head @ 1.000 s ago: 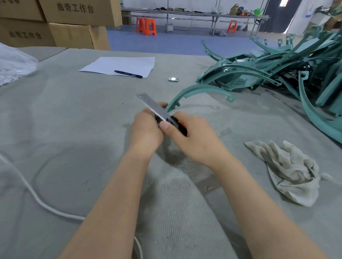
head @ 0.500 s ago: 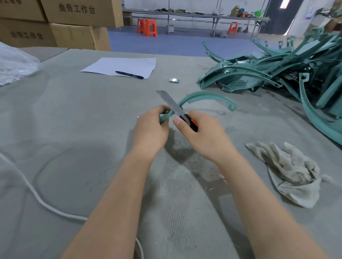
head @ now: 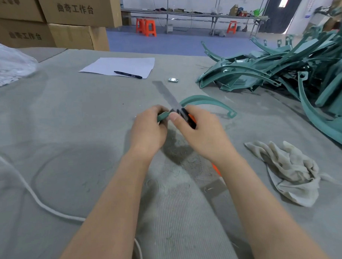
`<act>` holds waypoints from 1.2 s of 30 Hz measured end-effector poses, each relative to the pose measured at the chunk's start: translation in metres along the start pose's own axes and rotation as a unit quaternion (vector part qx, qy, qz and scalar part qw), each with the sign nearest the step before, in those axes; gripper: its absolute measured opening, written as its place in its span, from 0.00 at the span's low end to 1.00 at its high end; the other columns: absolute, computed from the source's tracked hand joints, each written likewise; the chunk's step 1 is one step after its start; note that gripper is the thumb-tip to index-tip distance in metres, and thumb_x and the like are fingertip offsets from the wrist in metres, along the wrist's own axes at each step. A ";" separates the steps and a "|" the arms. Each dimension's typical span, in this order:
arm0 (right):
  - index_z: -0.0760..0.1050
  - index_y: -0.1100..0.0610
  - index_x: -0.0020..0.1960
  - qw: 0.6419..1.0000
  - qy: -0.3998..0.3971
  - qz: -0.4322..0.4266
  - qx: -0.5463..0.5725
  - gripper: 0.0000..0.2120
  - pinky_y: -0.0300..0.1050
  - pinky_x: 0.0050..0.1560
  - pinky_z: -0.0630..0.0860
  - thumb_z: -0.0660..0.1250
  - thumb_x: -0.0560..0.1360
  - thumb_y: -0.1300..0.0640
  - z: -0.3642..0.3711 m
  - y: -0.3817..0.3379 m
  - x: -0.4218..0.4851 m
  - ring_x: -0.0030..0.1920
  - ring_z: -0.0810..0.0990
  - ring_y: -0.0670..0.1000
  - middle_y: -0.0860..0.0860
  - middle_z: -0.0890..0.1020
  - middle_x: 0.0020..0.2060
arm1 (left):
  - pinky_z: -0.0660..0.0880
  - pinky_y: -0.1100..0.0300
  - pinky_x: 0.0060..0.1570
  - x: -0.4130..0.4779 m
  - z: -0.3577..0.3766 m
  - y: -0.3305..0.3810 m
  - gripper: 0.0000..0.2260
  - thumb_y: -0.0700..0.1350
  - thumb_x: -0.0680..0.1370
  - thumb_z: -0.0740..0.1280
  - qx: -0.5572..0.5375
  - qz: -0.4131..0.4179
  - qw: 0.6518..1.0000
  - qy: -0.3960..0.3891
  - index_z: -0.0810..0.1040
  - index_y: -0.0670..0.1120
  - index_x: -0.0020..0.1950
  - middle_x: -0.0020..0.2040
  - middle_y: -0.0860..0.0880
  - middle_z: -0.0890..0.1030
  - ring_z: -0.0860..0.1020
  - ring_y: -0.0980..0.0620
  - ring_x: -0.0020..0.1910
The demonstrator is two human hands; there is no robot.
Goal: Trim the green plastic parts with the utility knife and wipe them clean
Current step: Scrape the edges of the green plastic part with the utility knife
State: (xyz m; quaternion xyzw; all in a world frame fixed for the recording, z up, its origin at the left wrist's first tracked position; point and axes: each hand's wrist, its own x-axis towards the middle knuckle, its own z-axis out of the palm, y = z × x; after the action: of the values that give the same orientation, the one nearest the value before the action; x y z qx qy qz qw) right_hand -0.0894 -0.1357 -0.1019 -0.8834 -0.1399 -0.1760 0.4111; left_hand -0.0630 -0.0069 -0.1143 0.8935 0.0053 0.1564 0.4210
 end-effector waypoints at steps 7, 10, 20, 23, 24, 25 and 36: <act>0.75 0.58 0.48 0.997 0.043 -0.007 0.068 0.11 0.43 0.37 0.67 0.73 0.72 0.53 -0.002 -0.004 -0.002 0.33 0.68 0.46 0.49 0.73 0.31 | 0.73 0.57 0.47 -0.002 0.002 0.002 0.12 0.38 0.77 0.62 0.009 0.013 1.000 -0.006 0.79 0.49 0.57 0.50 0.48 0.82 0.78 0.46 0.50; 0.77 0.60 0.47 0.998 0.042 -0.028 0.046 0.09 0.47 0.41 0.70 0.72 0.73 0.56 0.001 -0.008 -0.002 0.36 0.70 0.49 0.52 0.75 0.34 | 0.75 0.56 0.48 -0.002 0.002 0.004 0.14 0.38 0.78 0.61 0.021 0.014 1.000 -0.019 0.78 0.50 0.59 0.50 0.46 0.83 0.79 0.44 0.50; 0.74 0.66 0.42 0.996 0.069 -0.017 0.056 0.08 0.43 0.35 0.66 0.68 0.74 0.60 0.000 -0.007 -0.001 0.32 0.68 0.51 0.56 0.74 0.30 | 0.75 0.48 0.47 -0.010 0.005 0.010 0.14 0.35 0.77 0.59 0.078 0.064 0.994 -0.039 0.77 0.48 0.59 0.47 0.44 0.81 0.78 0.41 0.48; 0.73 0.67 0.41 0.993 0.089 0.018 0.082 0.09 0.38 0.32 0.63 0.67 0.74 0.61 0.000 -0.007 0.002 0.30 0.64 0.46 0.50 0.68 0.27 | 0.75 0.48 0.46 -0.009 0.007 0.010 0.13 0.37 0.78 0.60 0.080 0.078 0.993 -0.040 0.77 0.47 0.59 0.48 0.44 0.82 0.78 0.41 0.49; 0.73 0.66 0.41 0.992 0.091 0.026 0.087 0.08 0.38 0.32 0.63 0.67 0.74 0.61 0.000 -0.007 0.002 0.30 0.64 0.46 0.49 0.68 0.27 | 0.75 0.48 0.46 -0.009 0.007 0.010 0.12 0.37 0.79 0.60 0.075 0.081 0.993 -0.039 0.77 0.47 0.59 0.48 0.44 0.82 0.78 0.41 0.49; 0.73 0.65 0.40 0.991 0.091 0.031 0.092 0.08 0.37 0.32 0.63 0.67 0.74 0.61 0.000 -0.007 0.002 0.30 0.64 0.46 0.47 0.68 0.26 | 0.75 0.48 0.46 -0.009 0.008 0.010 0.12 0.37 0.79 0.60 0.071 0.084 0.993 -0.038 0.77 0.47 0.58 0.48 0.44 0.82 0.77 0.41 0.48; 0.71 0.63 0.41 0.967 0.148 0.135 0.161 0.05 0.53 0.38 0.69 0.64 0.73 0.61 -0.021 0.013 0.013 0.34 0.67 0.54 0.58 0.70 0.32 | 0.73 0.50 0.47 -0.007 0.008 0.004 0.13 0.35 0.78 0.60 0.027 0.084 0.996 -0.007 0.78 0.46 0.58 0.49 0.45 0.82 0.77 0.42 0.48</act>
State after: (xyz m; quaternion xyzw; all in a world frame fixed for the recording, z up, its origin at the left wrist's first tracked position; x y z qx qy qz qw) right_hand -0.0772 -0.1582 -0.0927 -0.7808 0.0166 -0.2225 0.5836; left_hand -0.0683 -0.0169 -0.1178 0.9030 -0.0684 0.1846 0.3818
